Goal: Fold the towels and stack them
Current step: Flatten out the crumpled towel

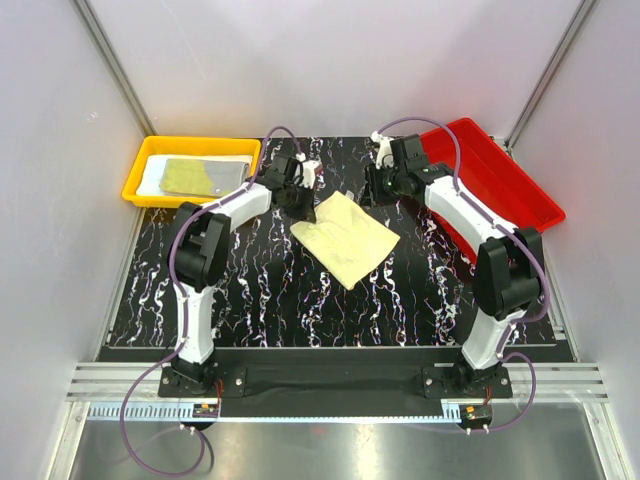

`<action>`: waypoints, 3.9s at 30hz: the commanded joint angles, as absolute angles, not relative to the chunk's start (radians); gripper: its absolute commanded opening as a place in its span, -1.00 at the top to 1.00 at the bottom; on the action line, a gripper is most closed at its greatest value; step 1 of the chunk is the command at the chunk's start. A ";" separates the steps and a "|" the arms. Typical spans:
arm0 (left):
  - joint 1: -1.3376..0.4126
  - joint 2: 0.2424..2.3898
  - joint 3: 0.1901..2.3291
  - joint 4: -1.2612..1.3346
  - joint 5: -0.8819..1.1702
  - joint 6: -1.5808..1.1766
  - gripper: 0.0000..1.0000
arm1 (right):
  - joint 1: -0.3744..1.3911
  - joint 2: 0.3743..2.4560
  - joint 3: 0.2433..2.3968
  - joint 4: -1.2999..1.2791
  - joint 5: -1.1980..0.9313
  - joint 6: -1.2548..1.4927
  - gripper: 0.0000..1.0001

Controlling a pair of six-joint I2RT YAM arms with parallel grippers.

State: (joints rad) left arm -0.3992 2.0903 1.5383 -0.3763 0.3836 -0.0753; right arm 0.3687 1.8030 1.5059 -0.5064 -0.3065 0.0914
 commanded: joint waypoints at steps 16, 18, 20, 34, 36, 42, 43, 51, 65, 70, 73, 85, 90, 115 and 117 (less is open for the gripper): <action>-0.483 1.504 1.581 -0.542 0.428 -0.210 1.00 | 0.376 1.385 1.448 -0.600 -0.141 0.164 0.08; -0.552 1.416 1.450 -0.499 0.439 -0.241 1.00 | 0.377 1.332 1.383 -0.598 -0.112 0.169 0.07; -0.628 1.314 1.226 -0.424 0.425 -0.273 1.00 | 0.377 1.289 1.341 -0.604 -0.103 0.175 0.07; -0.786 0.991 0.780 -0.406 0.102 -0.535 -0.14 | 0.390 1.421 1.166 -0.405 -0.308 0.294 0.21; -0.735 1.002 0.854 -0.478 -0.032 -0.534 -0.22 | 0.434 1.494 1.241 -0.390 -0.290 0.305 0.23; -0.350 1.106 0.891 -0.514 0.086 -0.531 -0.22 | 0.554 1.833 1.544 -0.416 -0.197 0.394 0.28; -0.301 1.129 0.893 -0.493 0.100 -0.529 -0.22 | 0.563 1.920 1.627 -0.452 -0.180 0.437 0.28; -0.175 1.267 0.904 -0.367 0.244 -0.574 -0.20 | 0.667 2.141 1.755 -0.377 -0.299 0.353 0.30; -0.146 1.322 0.897 -0.307 0.296 -0.561 -0.19 | 0.675 2.143 1.671 -0.508 -0.316 0.184 0.28; -0.144 1.333 0.913 -0.314 0.295 -0.551 -0.19 | 0.676 2.102 1.670 -0.523 -0.276 0.129 0.24; -0.141 1.364 0.943 -0.337 0.252 -0.529 -0.19 | 0.676 2.102 1.690 -0.554 -0.273 0.104 0.24; -0.115 1.664 1.060 -0.241 0.224 -0.506 -0.10 | 0.675 2.128 1.674 -0.577 -0.279 0.046 0.23; -0.126 1.759 1.077 -0.172 0.259 -0.499 -0.07 | 0.678 2.138 1.641 -0.557 -0.319 0.028 0.24; -0.175 1.968 1.221 -0.179 0.221 -0.439 0.24 | 0.676 2.140 1.647 -0.555 -0.316 -0.041 0.53; -0.178 1.979 1.224 -0.179 0.239 -0.442 0.38 | 0.676 2.135 1.647 -0.557 -0.308 -0.044 0.56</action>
